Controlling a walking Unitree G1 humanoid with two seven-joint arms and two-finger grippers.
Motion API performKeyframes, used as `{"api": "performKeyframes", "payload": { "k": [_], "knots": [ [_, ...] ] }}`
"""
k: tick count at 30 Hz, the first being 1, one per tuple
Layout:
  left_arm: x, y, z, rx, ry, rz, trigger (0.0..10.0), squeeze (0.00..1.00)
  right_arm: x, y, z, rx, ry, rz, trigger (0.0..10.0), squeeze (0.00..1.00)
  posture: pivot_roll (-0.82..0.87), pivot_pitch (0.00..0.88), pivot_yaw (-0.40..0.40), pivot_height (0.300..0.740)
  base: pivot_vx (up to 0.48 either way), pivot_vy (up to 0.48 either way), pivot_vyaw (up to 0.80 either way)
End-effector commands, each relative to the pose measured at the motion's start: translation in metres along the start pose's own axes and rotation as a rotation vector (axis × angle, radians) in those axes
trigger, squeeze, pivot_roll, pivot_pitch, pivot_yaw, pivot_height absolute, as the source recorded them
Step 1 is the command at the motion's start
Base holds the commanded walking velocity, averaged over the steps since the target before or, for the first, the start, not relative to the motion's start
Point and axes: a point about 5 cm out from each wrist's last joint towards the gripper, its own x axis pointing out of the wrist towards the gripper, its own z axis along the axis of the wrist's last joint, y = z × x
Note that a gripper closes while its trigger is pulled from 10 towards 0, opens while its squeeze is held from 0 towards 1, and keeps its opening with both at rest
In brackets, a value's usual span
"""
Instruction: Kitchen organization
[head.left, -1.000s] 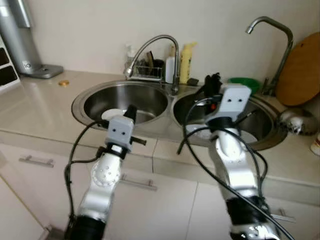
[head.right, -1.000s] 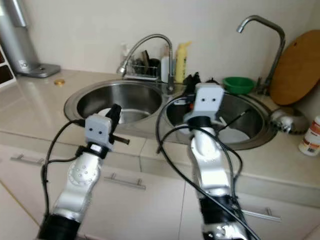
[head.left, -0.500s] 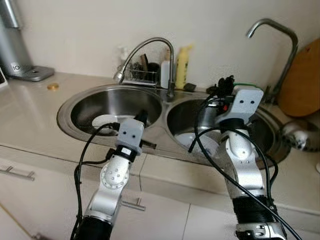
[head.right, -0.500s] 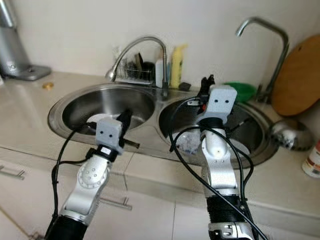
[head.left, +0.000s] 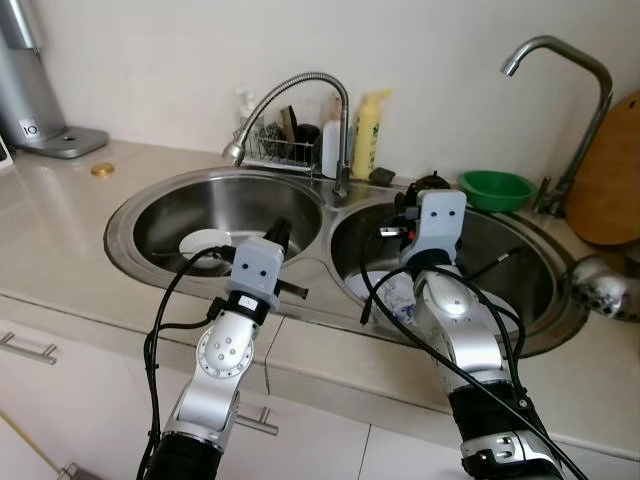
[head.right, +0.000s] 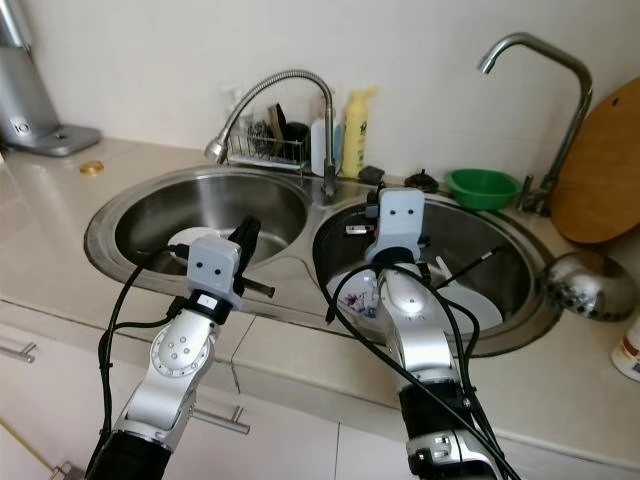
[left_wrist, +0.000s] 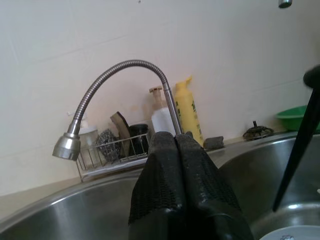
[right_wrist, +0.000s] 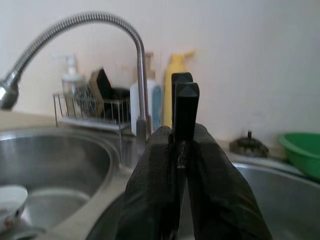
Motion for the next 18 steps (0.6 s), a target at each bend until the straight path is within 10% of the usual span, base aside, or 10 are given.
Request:
{"api": "performKeyframes", "payload": {
  "k": [1,9,10,11,12,18],
  "knots": [
    [0.001,-0.002,0.001,0.008,-0.007,-0.012,10.0,0.00,0.004,-0.001,-0.001,-0.011,0.038,0.003,10.0,0.00,0.06,0.000,-0.020,0.740,0.000,0.000,0.00],
    [0.000,-0.003,0.000,0.009,-0.002,-0.011,10.0,0.00,-0.002,0.019,-0.015,0.039,0.120,0.130,10.0,0.00,0.06,0.000,-0.021,0.740,0.000,0.000,0.00],
    [-0.001,-0.003,-0.001,0.009,-0.001,-0.012,10.0,0.00,-0.004,0.023,-0.016,0.055,0.125,0.155,10.0,0.23,0.06,0.000,-0.021,0.740,0.000,0.000,0.00],
    [-0.001,-0.003,-0.001,0.009,0.000,-0.013,10.0,0.00,-0.007,0.029,-0.018,0.070,0.133,0.195,10.0,0.84,0.06,0.000,-0.020,0.740,0.000,0.000,0.00],
    [0.000,-0.003,-0.001,0.009,0.000,-0.014,10.0,0.00,-0.010,0.033,-0.018,0.083,0.129,0.227,10.0,1.00,0.06,0.000,-0.019,0.740,0.000,0.000,0.00],
    [-0.001,-0.004,-0.003,0.008,0.007,-0.017,10.0,0.00,-0.016,0.035,-0.012,0.125,0.082,0.276,10.0,1.00,0.05,0.000,-0.018,0.740,0.000,0.000,0.00]
  ]
}}
